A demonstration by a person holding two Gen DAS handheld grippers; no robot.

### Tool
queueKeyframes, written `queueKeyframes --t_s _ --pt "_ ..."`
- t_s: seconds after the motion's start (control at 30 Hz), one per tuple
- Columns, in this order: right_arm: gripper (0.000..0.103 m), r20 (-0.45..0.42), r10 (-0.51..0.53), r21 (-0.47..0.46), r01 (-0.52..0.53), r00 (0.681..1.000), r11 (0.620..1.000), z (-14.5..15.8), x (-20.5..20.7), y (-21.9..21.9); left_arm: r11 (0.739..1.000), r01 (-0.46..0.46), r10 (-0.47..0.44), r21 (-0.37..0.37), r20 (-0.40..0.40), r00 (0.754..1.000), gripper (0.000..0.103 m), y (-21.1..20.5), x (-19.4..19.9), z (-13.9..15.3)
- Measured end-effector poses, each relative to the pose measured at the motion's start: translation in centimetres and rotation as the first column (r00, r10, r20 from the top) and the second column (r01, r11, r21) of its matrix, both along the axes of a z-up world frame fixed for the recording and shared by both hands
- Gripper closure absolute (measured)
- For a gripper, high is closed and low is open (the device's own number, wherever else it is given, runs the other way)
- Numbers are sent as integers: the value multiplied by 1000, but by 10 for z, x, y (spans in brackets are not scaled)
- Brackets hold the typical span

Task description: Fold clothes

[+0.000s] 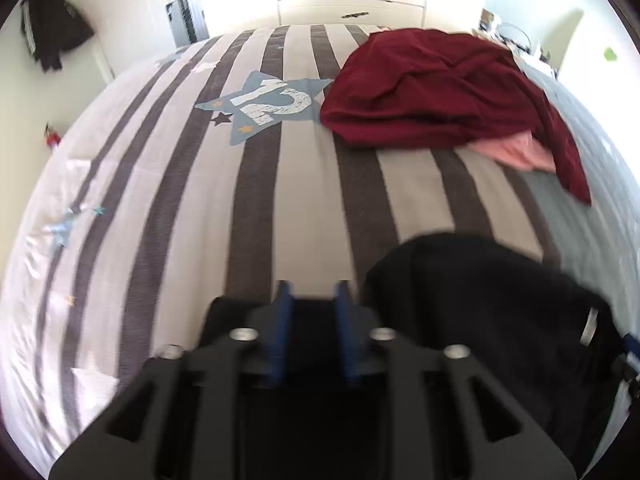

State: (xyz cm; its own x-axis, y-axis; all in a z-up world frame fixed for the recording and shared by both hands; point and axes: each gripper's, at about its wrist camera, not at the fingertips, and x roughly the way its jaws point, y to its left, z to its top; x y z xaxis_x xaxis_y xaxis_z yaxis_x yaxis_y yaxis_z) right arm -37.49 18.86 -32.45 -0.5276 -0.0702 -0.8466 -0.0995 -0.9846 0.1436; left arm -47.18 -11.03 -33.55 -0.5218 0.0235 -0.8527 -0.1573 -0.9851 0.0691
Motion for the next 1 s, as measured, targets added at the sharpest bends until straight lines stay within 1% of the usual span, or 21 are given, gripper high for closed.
queueKeyframes --t_s 0.03,0.07,0.1,0.17,0.2,0.27,0.33,0.4,0.43,0.47,0.5,0.53,0.57,0.6,0.63,0.67,0.73,0.8,0.9,0.97,1.0 --pt "48 16 -18 -2 18 1000 1000 -3 14 3 1000 8 -8 -12 3 1000 40 -8 6 -1" --pt "48 31 -37 -4 37 999 999 -5 29 7 999 6 -5 -31 9 1000 33 -15 7 -2" --pt "48 47 -58 -9 59 997 998 -3 50 10 999 10 -9 -35 18 1000 24 -21 7 -4" --pt "48 87 -112 -31 115 990 993 -4 86 16 999 21 -20 -36 37 999 23 -33 7 -7" --pt "48 120 -134 -33 138 984 990 -8 100 16 999 32 -30 -43 60 998 23 -34 3 -11" --pt "48 144 -144 -18 148 979 989 -11 121 10 996 60 -53 -70 96 994 22 -34 0 -20" --pt "48 176 -161 -27 168 971 985 -16 139 3 992 97 -82 -80 175 981 21 -34 4 -35" --pt "48 210 -169 -42 181 963 983 -23 152 -6 986 134 -113 -96 197 974 21 -27 9 -46" --pt "48 227 -168 -50 184 959 982 -27 157 -11 985 137 -115 -110 186 976 24 -24 12 -48" --pt "48 239 -164 -36 177 957 983 -32 158 -18 985 144 -125 -90 187 974 31 -22 14 -49" --pt "48 250 -160 -23 171 955 985 -37 158 -24 986 153 -138 -63 191 972 48 -21 17 -50" --pt "48 260 -156 -12 165 953 986 -42 159 -29 986 156 -144 -52 187 972 59 -21 18 -48" --pt "54 252 -159 -17 168 955 986 -42 157 -31 987 158 -148 -42 182 972 67 -21 20 -45" --pt "63 244 -159 -22 170 957 985 -42 155 -33 988 151 -143 -35 170 975 92 -23 21 -40" --pt "84 234 -148 -26 158 961 987 -40 151 -33 990 142 -136 -28 156 978 93 -26 23 -35" --pt "96 228 -147 -15 154 962 988 -38 147 -31 993 117 -115 -11 133 984 94 -33 25 -25" --pt "98 216 -146 8 148 965 989 -34 140 -26 998 64 -66 29 85 994 95 -47 31 -4" --pt "98 189 -180 54 172 965 984 -26 131 -9 997 4 -8 72 46 999 95 -62 42 20" --pt "98 143 -248 147 227 958 963 -11 107 40 992 -36 36 118 4 999 95 -74 61 55" --pt "98 108 -261 194 237 959 952 0 80 77 987 -68 68 149 1 998 95 -78 72 71" --pt "98 79 -265 237 240 961 941 7 63 95 983 -85 87 162 -4 996 95 -81 75 77"
